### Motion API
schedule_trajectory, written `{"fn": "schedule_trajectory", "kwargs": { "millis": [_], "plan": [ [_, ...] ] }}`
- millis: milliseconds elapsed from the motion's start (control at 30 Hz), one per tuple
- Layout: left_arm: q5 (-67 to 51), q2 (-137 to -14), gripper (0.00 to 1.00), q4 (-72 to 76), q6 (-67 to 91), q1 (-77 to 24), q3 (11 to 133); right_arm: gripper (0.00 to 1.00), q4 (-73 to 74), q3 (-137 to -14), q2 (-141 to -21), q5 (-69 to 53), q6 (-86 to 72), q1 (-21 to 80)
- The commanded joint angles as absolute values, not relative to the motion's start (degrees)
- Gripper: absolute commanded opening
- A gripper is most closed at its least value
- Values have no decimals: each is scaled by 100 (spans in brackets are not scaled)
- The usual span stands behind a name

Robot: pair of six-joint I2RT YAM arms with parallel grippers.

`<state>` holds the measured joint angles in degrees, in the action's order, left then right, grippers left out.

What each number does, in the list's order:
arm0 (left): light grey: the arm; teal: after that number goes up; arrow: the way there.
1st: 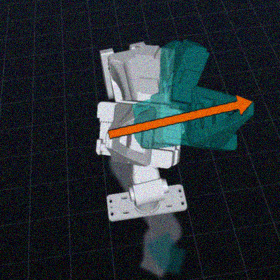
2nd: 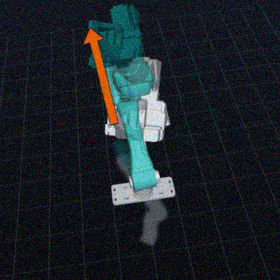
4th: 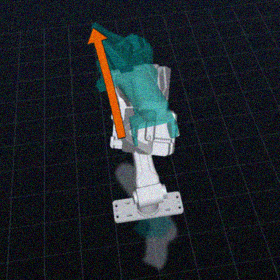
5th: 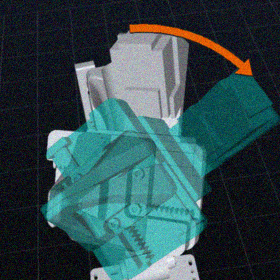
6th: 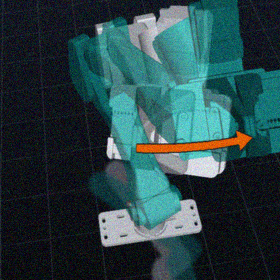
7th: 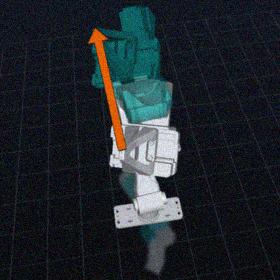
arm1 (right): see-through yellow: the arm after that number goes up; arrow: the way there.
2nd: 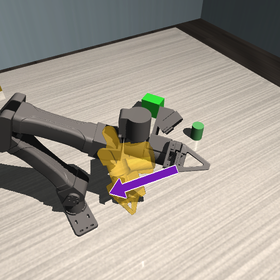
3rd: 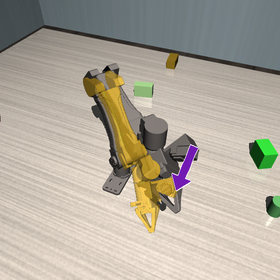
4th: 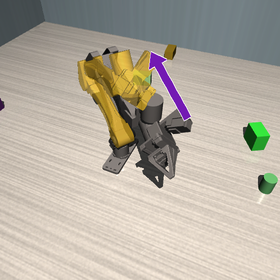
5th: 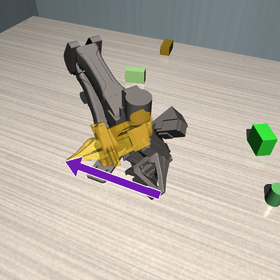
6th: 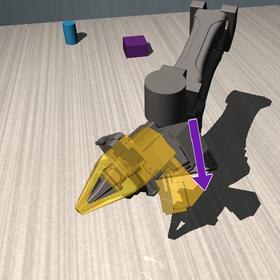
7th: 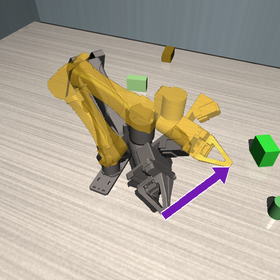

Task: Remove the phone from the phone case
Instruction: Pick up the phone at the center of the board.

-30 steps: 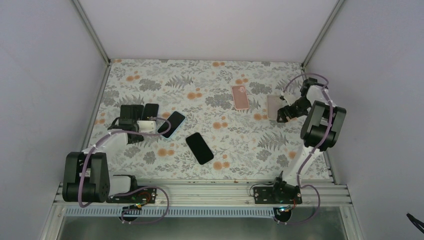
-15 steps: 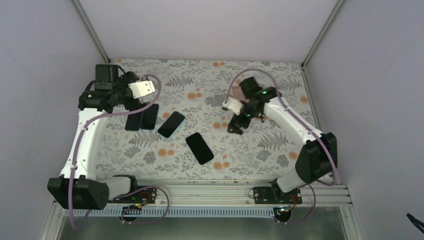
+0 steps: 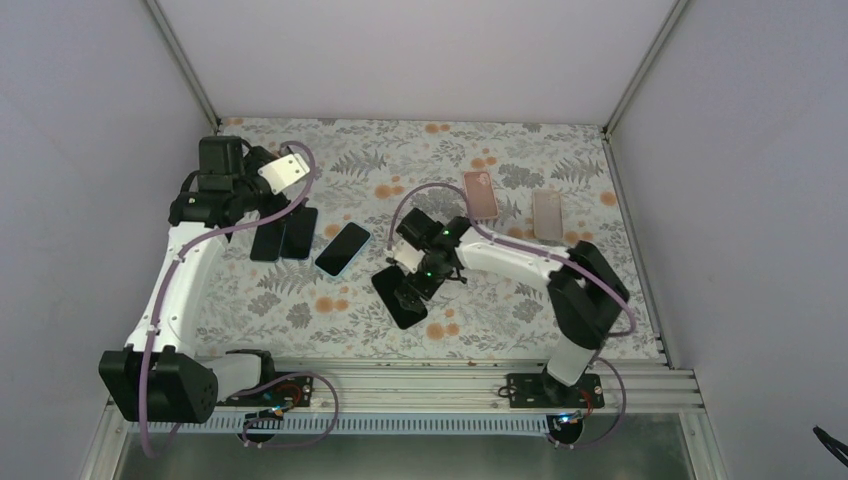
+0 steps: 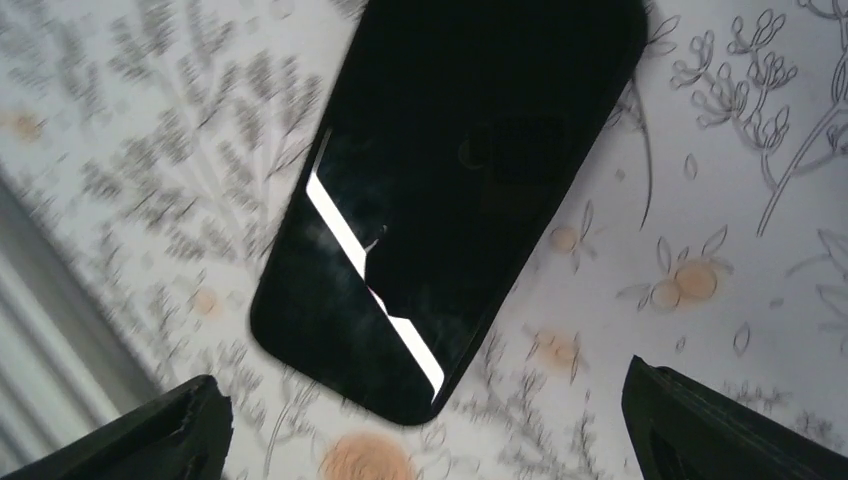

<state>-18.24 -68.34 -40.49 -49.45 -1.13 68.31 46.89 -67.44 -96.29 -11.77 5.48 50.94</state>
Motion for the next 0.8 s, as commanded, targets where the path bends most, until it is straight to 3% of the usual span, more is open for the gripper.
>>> {"fn": "schedule_trajectory", "kwargs": {
  "millis": [0,400,767],
  "plan": [
    [-1701,-6705,100,-3696,-4572,-106,6706,100,4411,-7251,-10371,-814,10,5074],
    [-1372,-6651,100,-3495,-4630,-101,6297,100,4134,-7560,-11217,-1331,-12,5348],
    [-1367,-6808,100,-3212,-4535,-105,6091,100,4071,-7371,-11771,-135,-11,5769]
  ]
}}
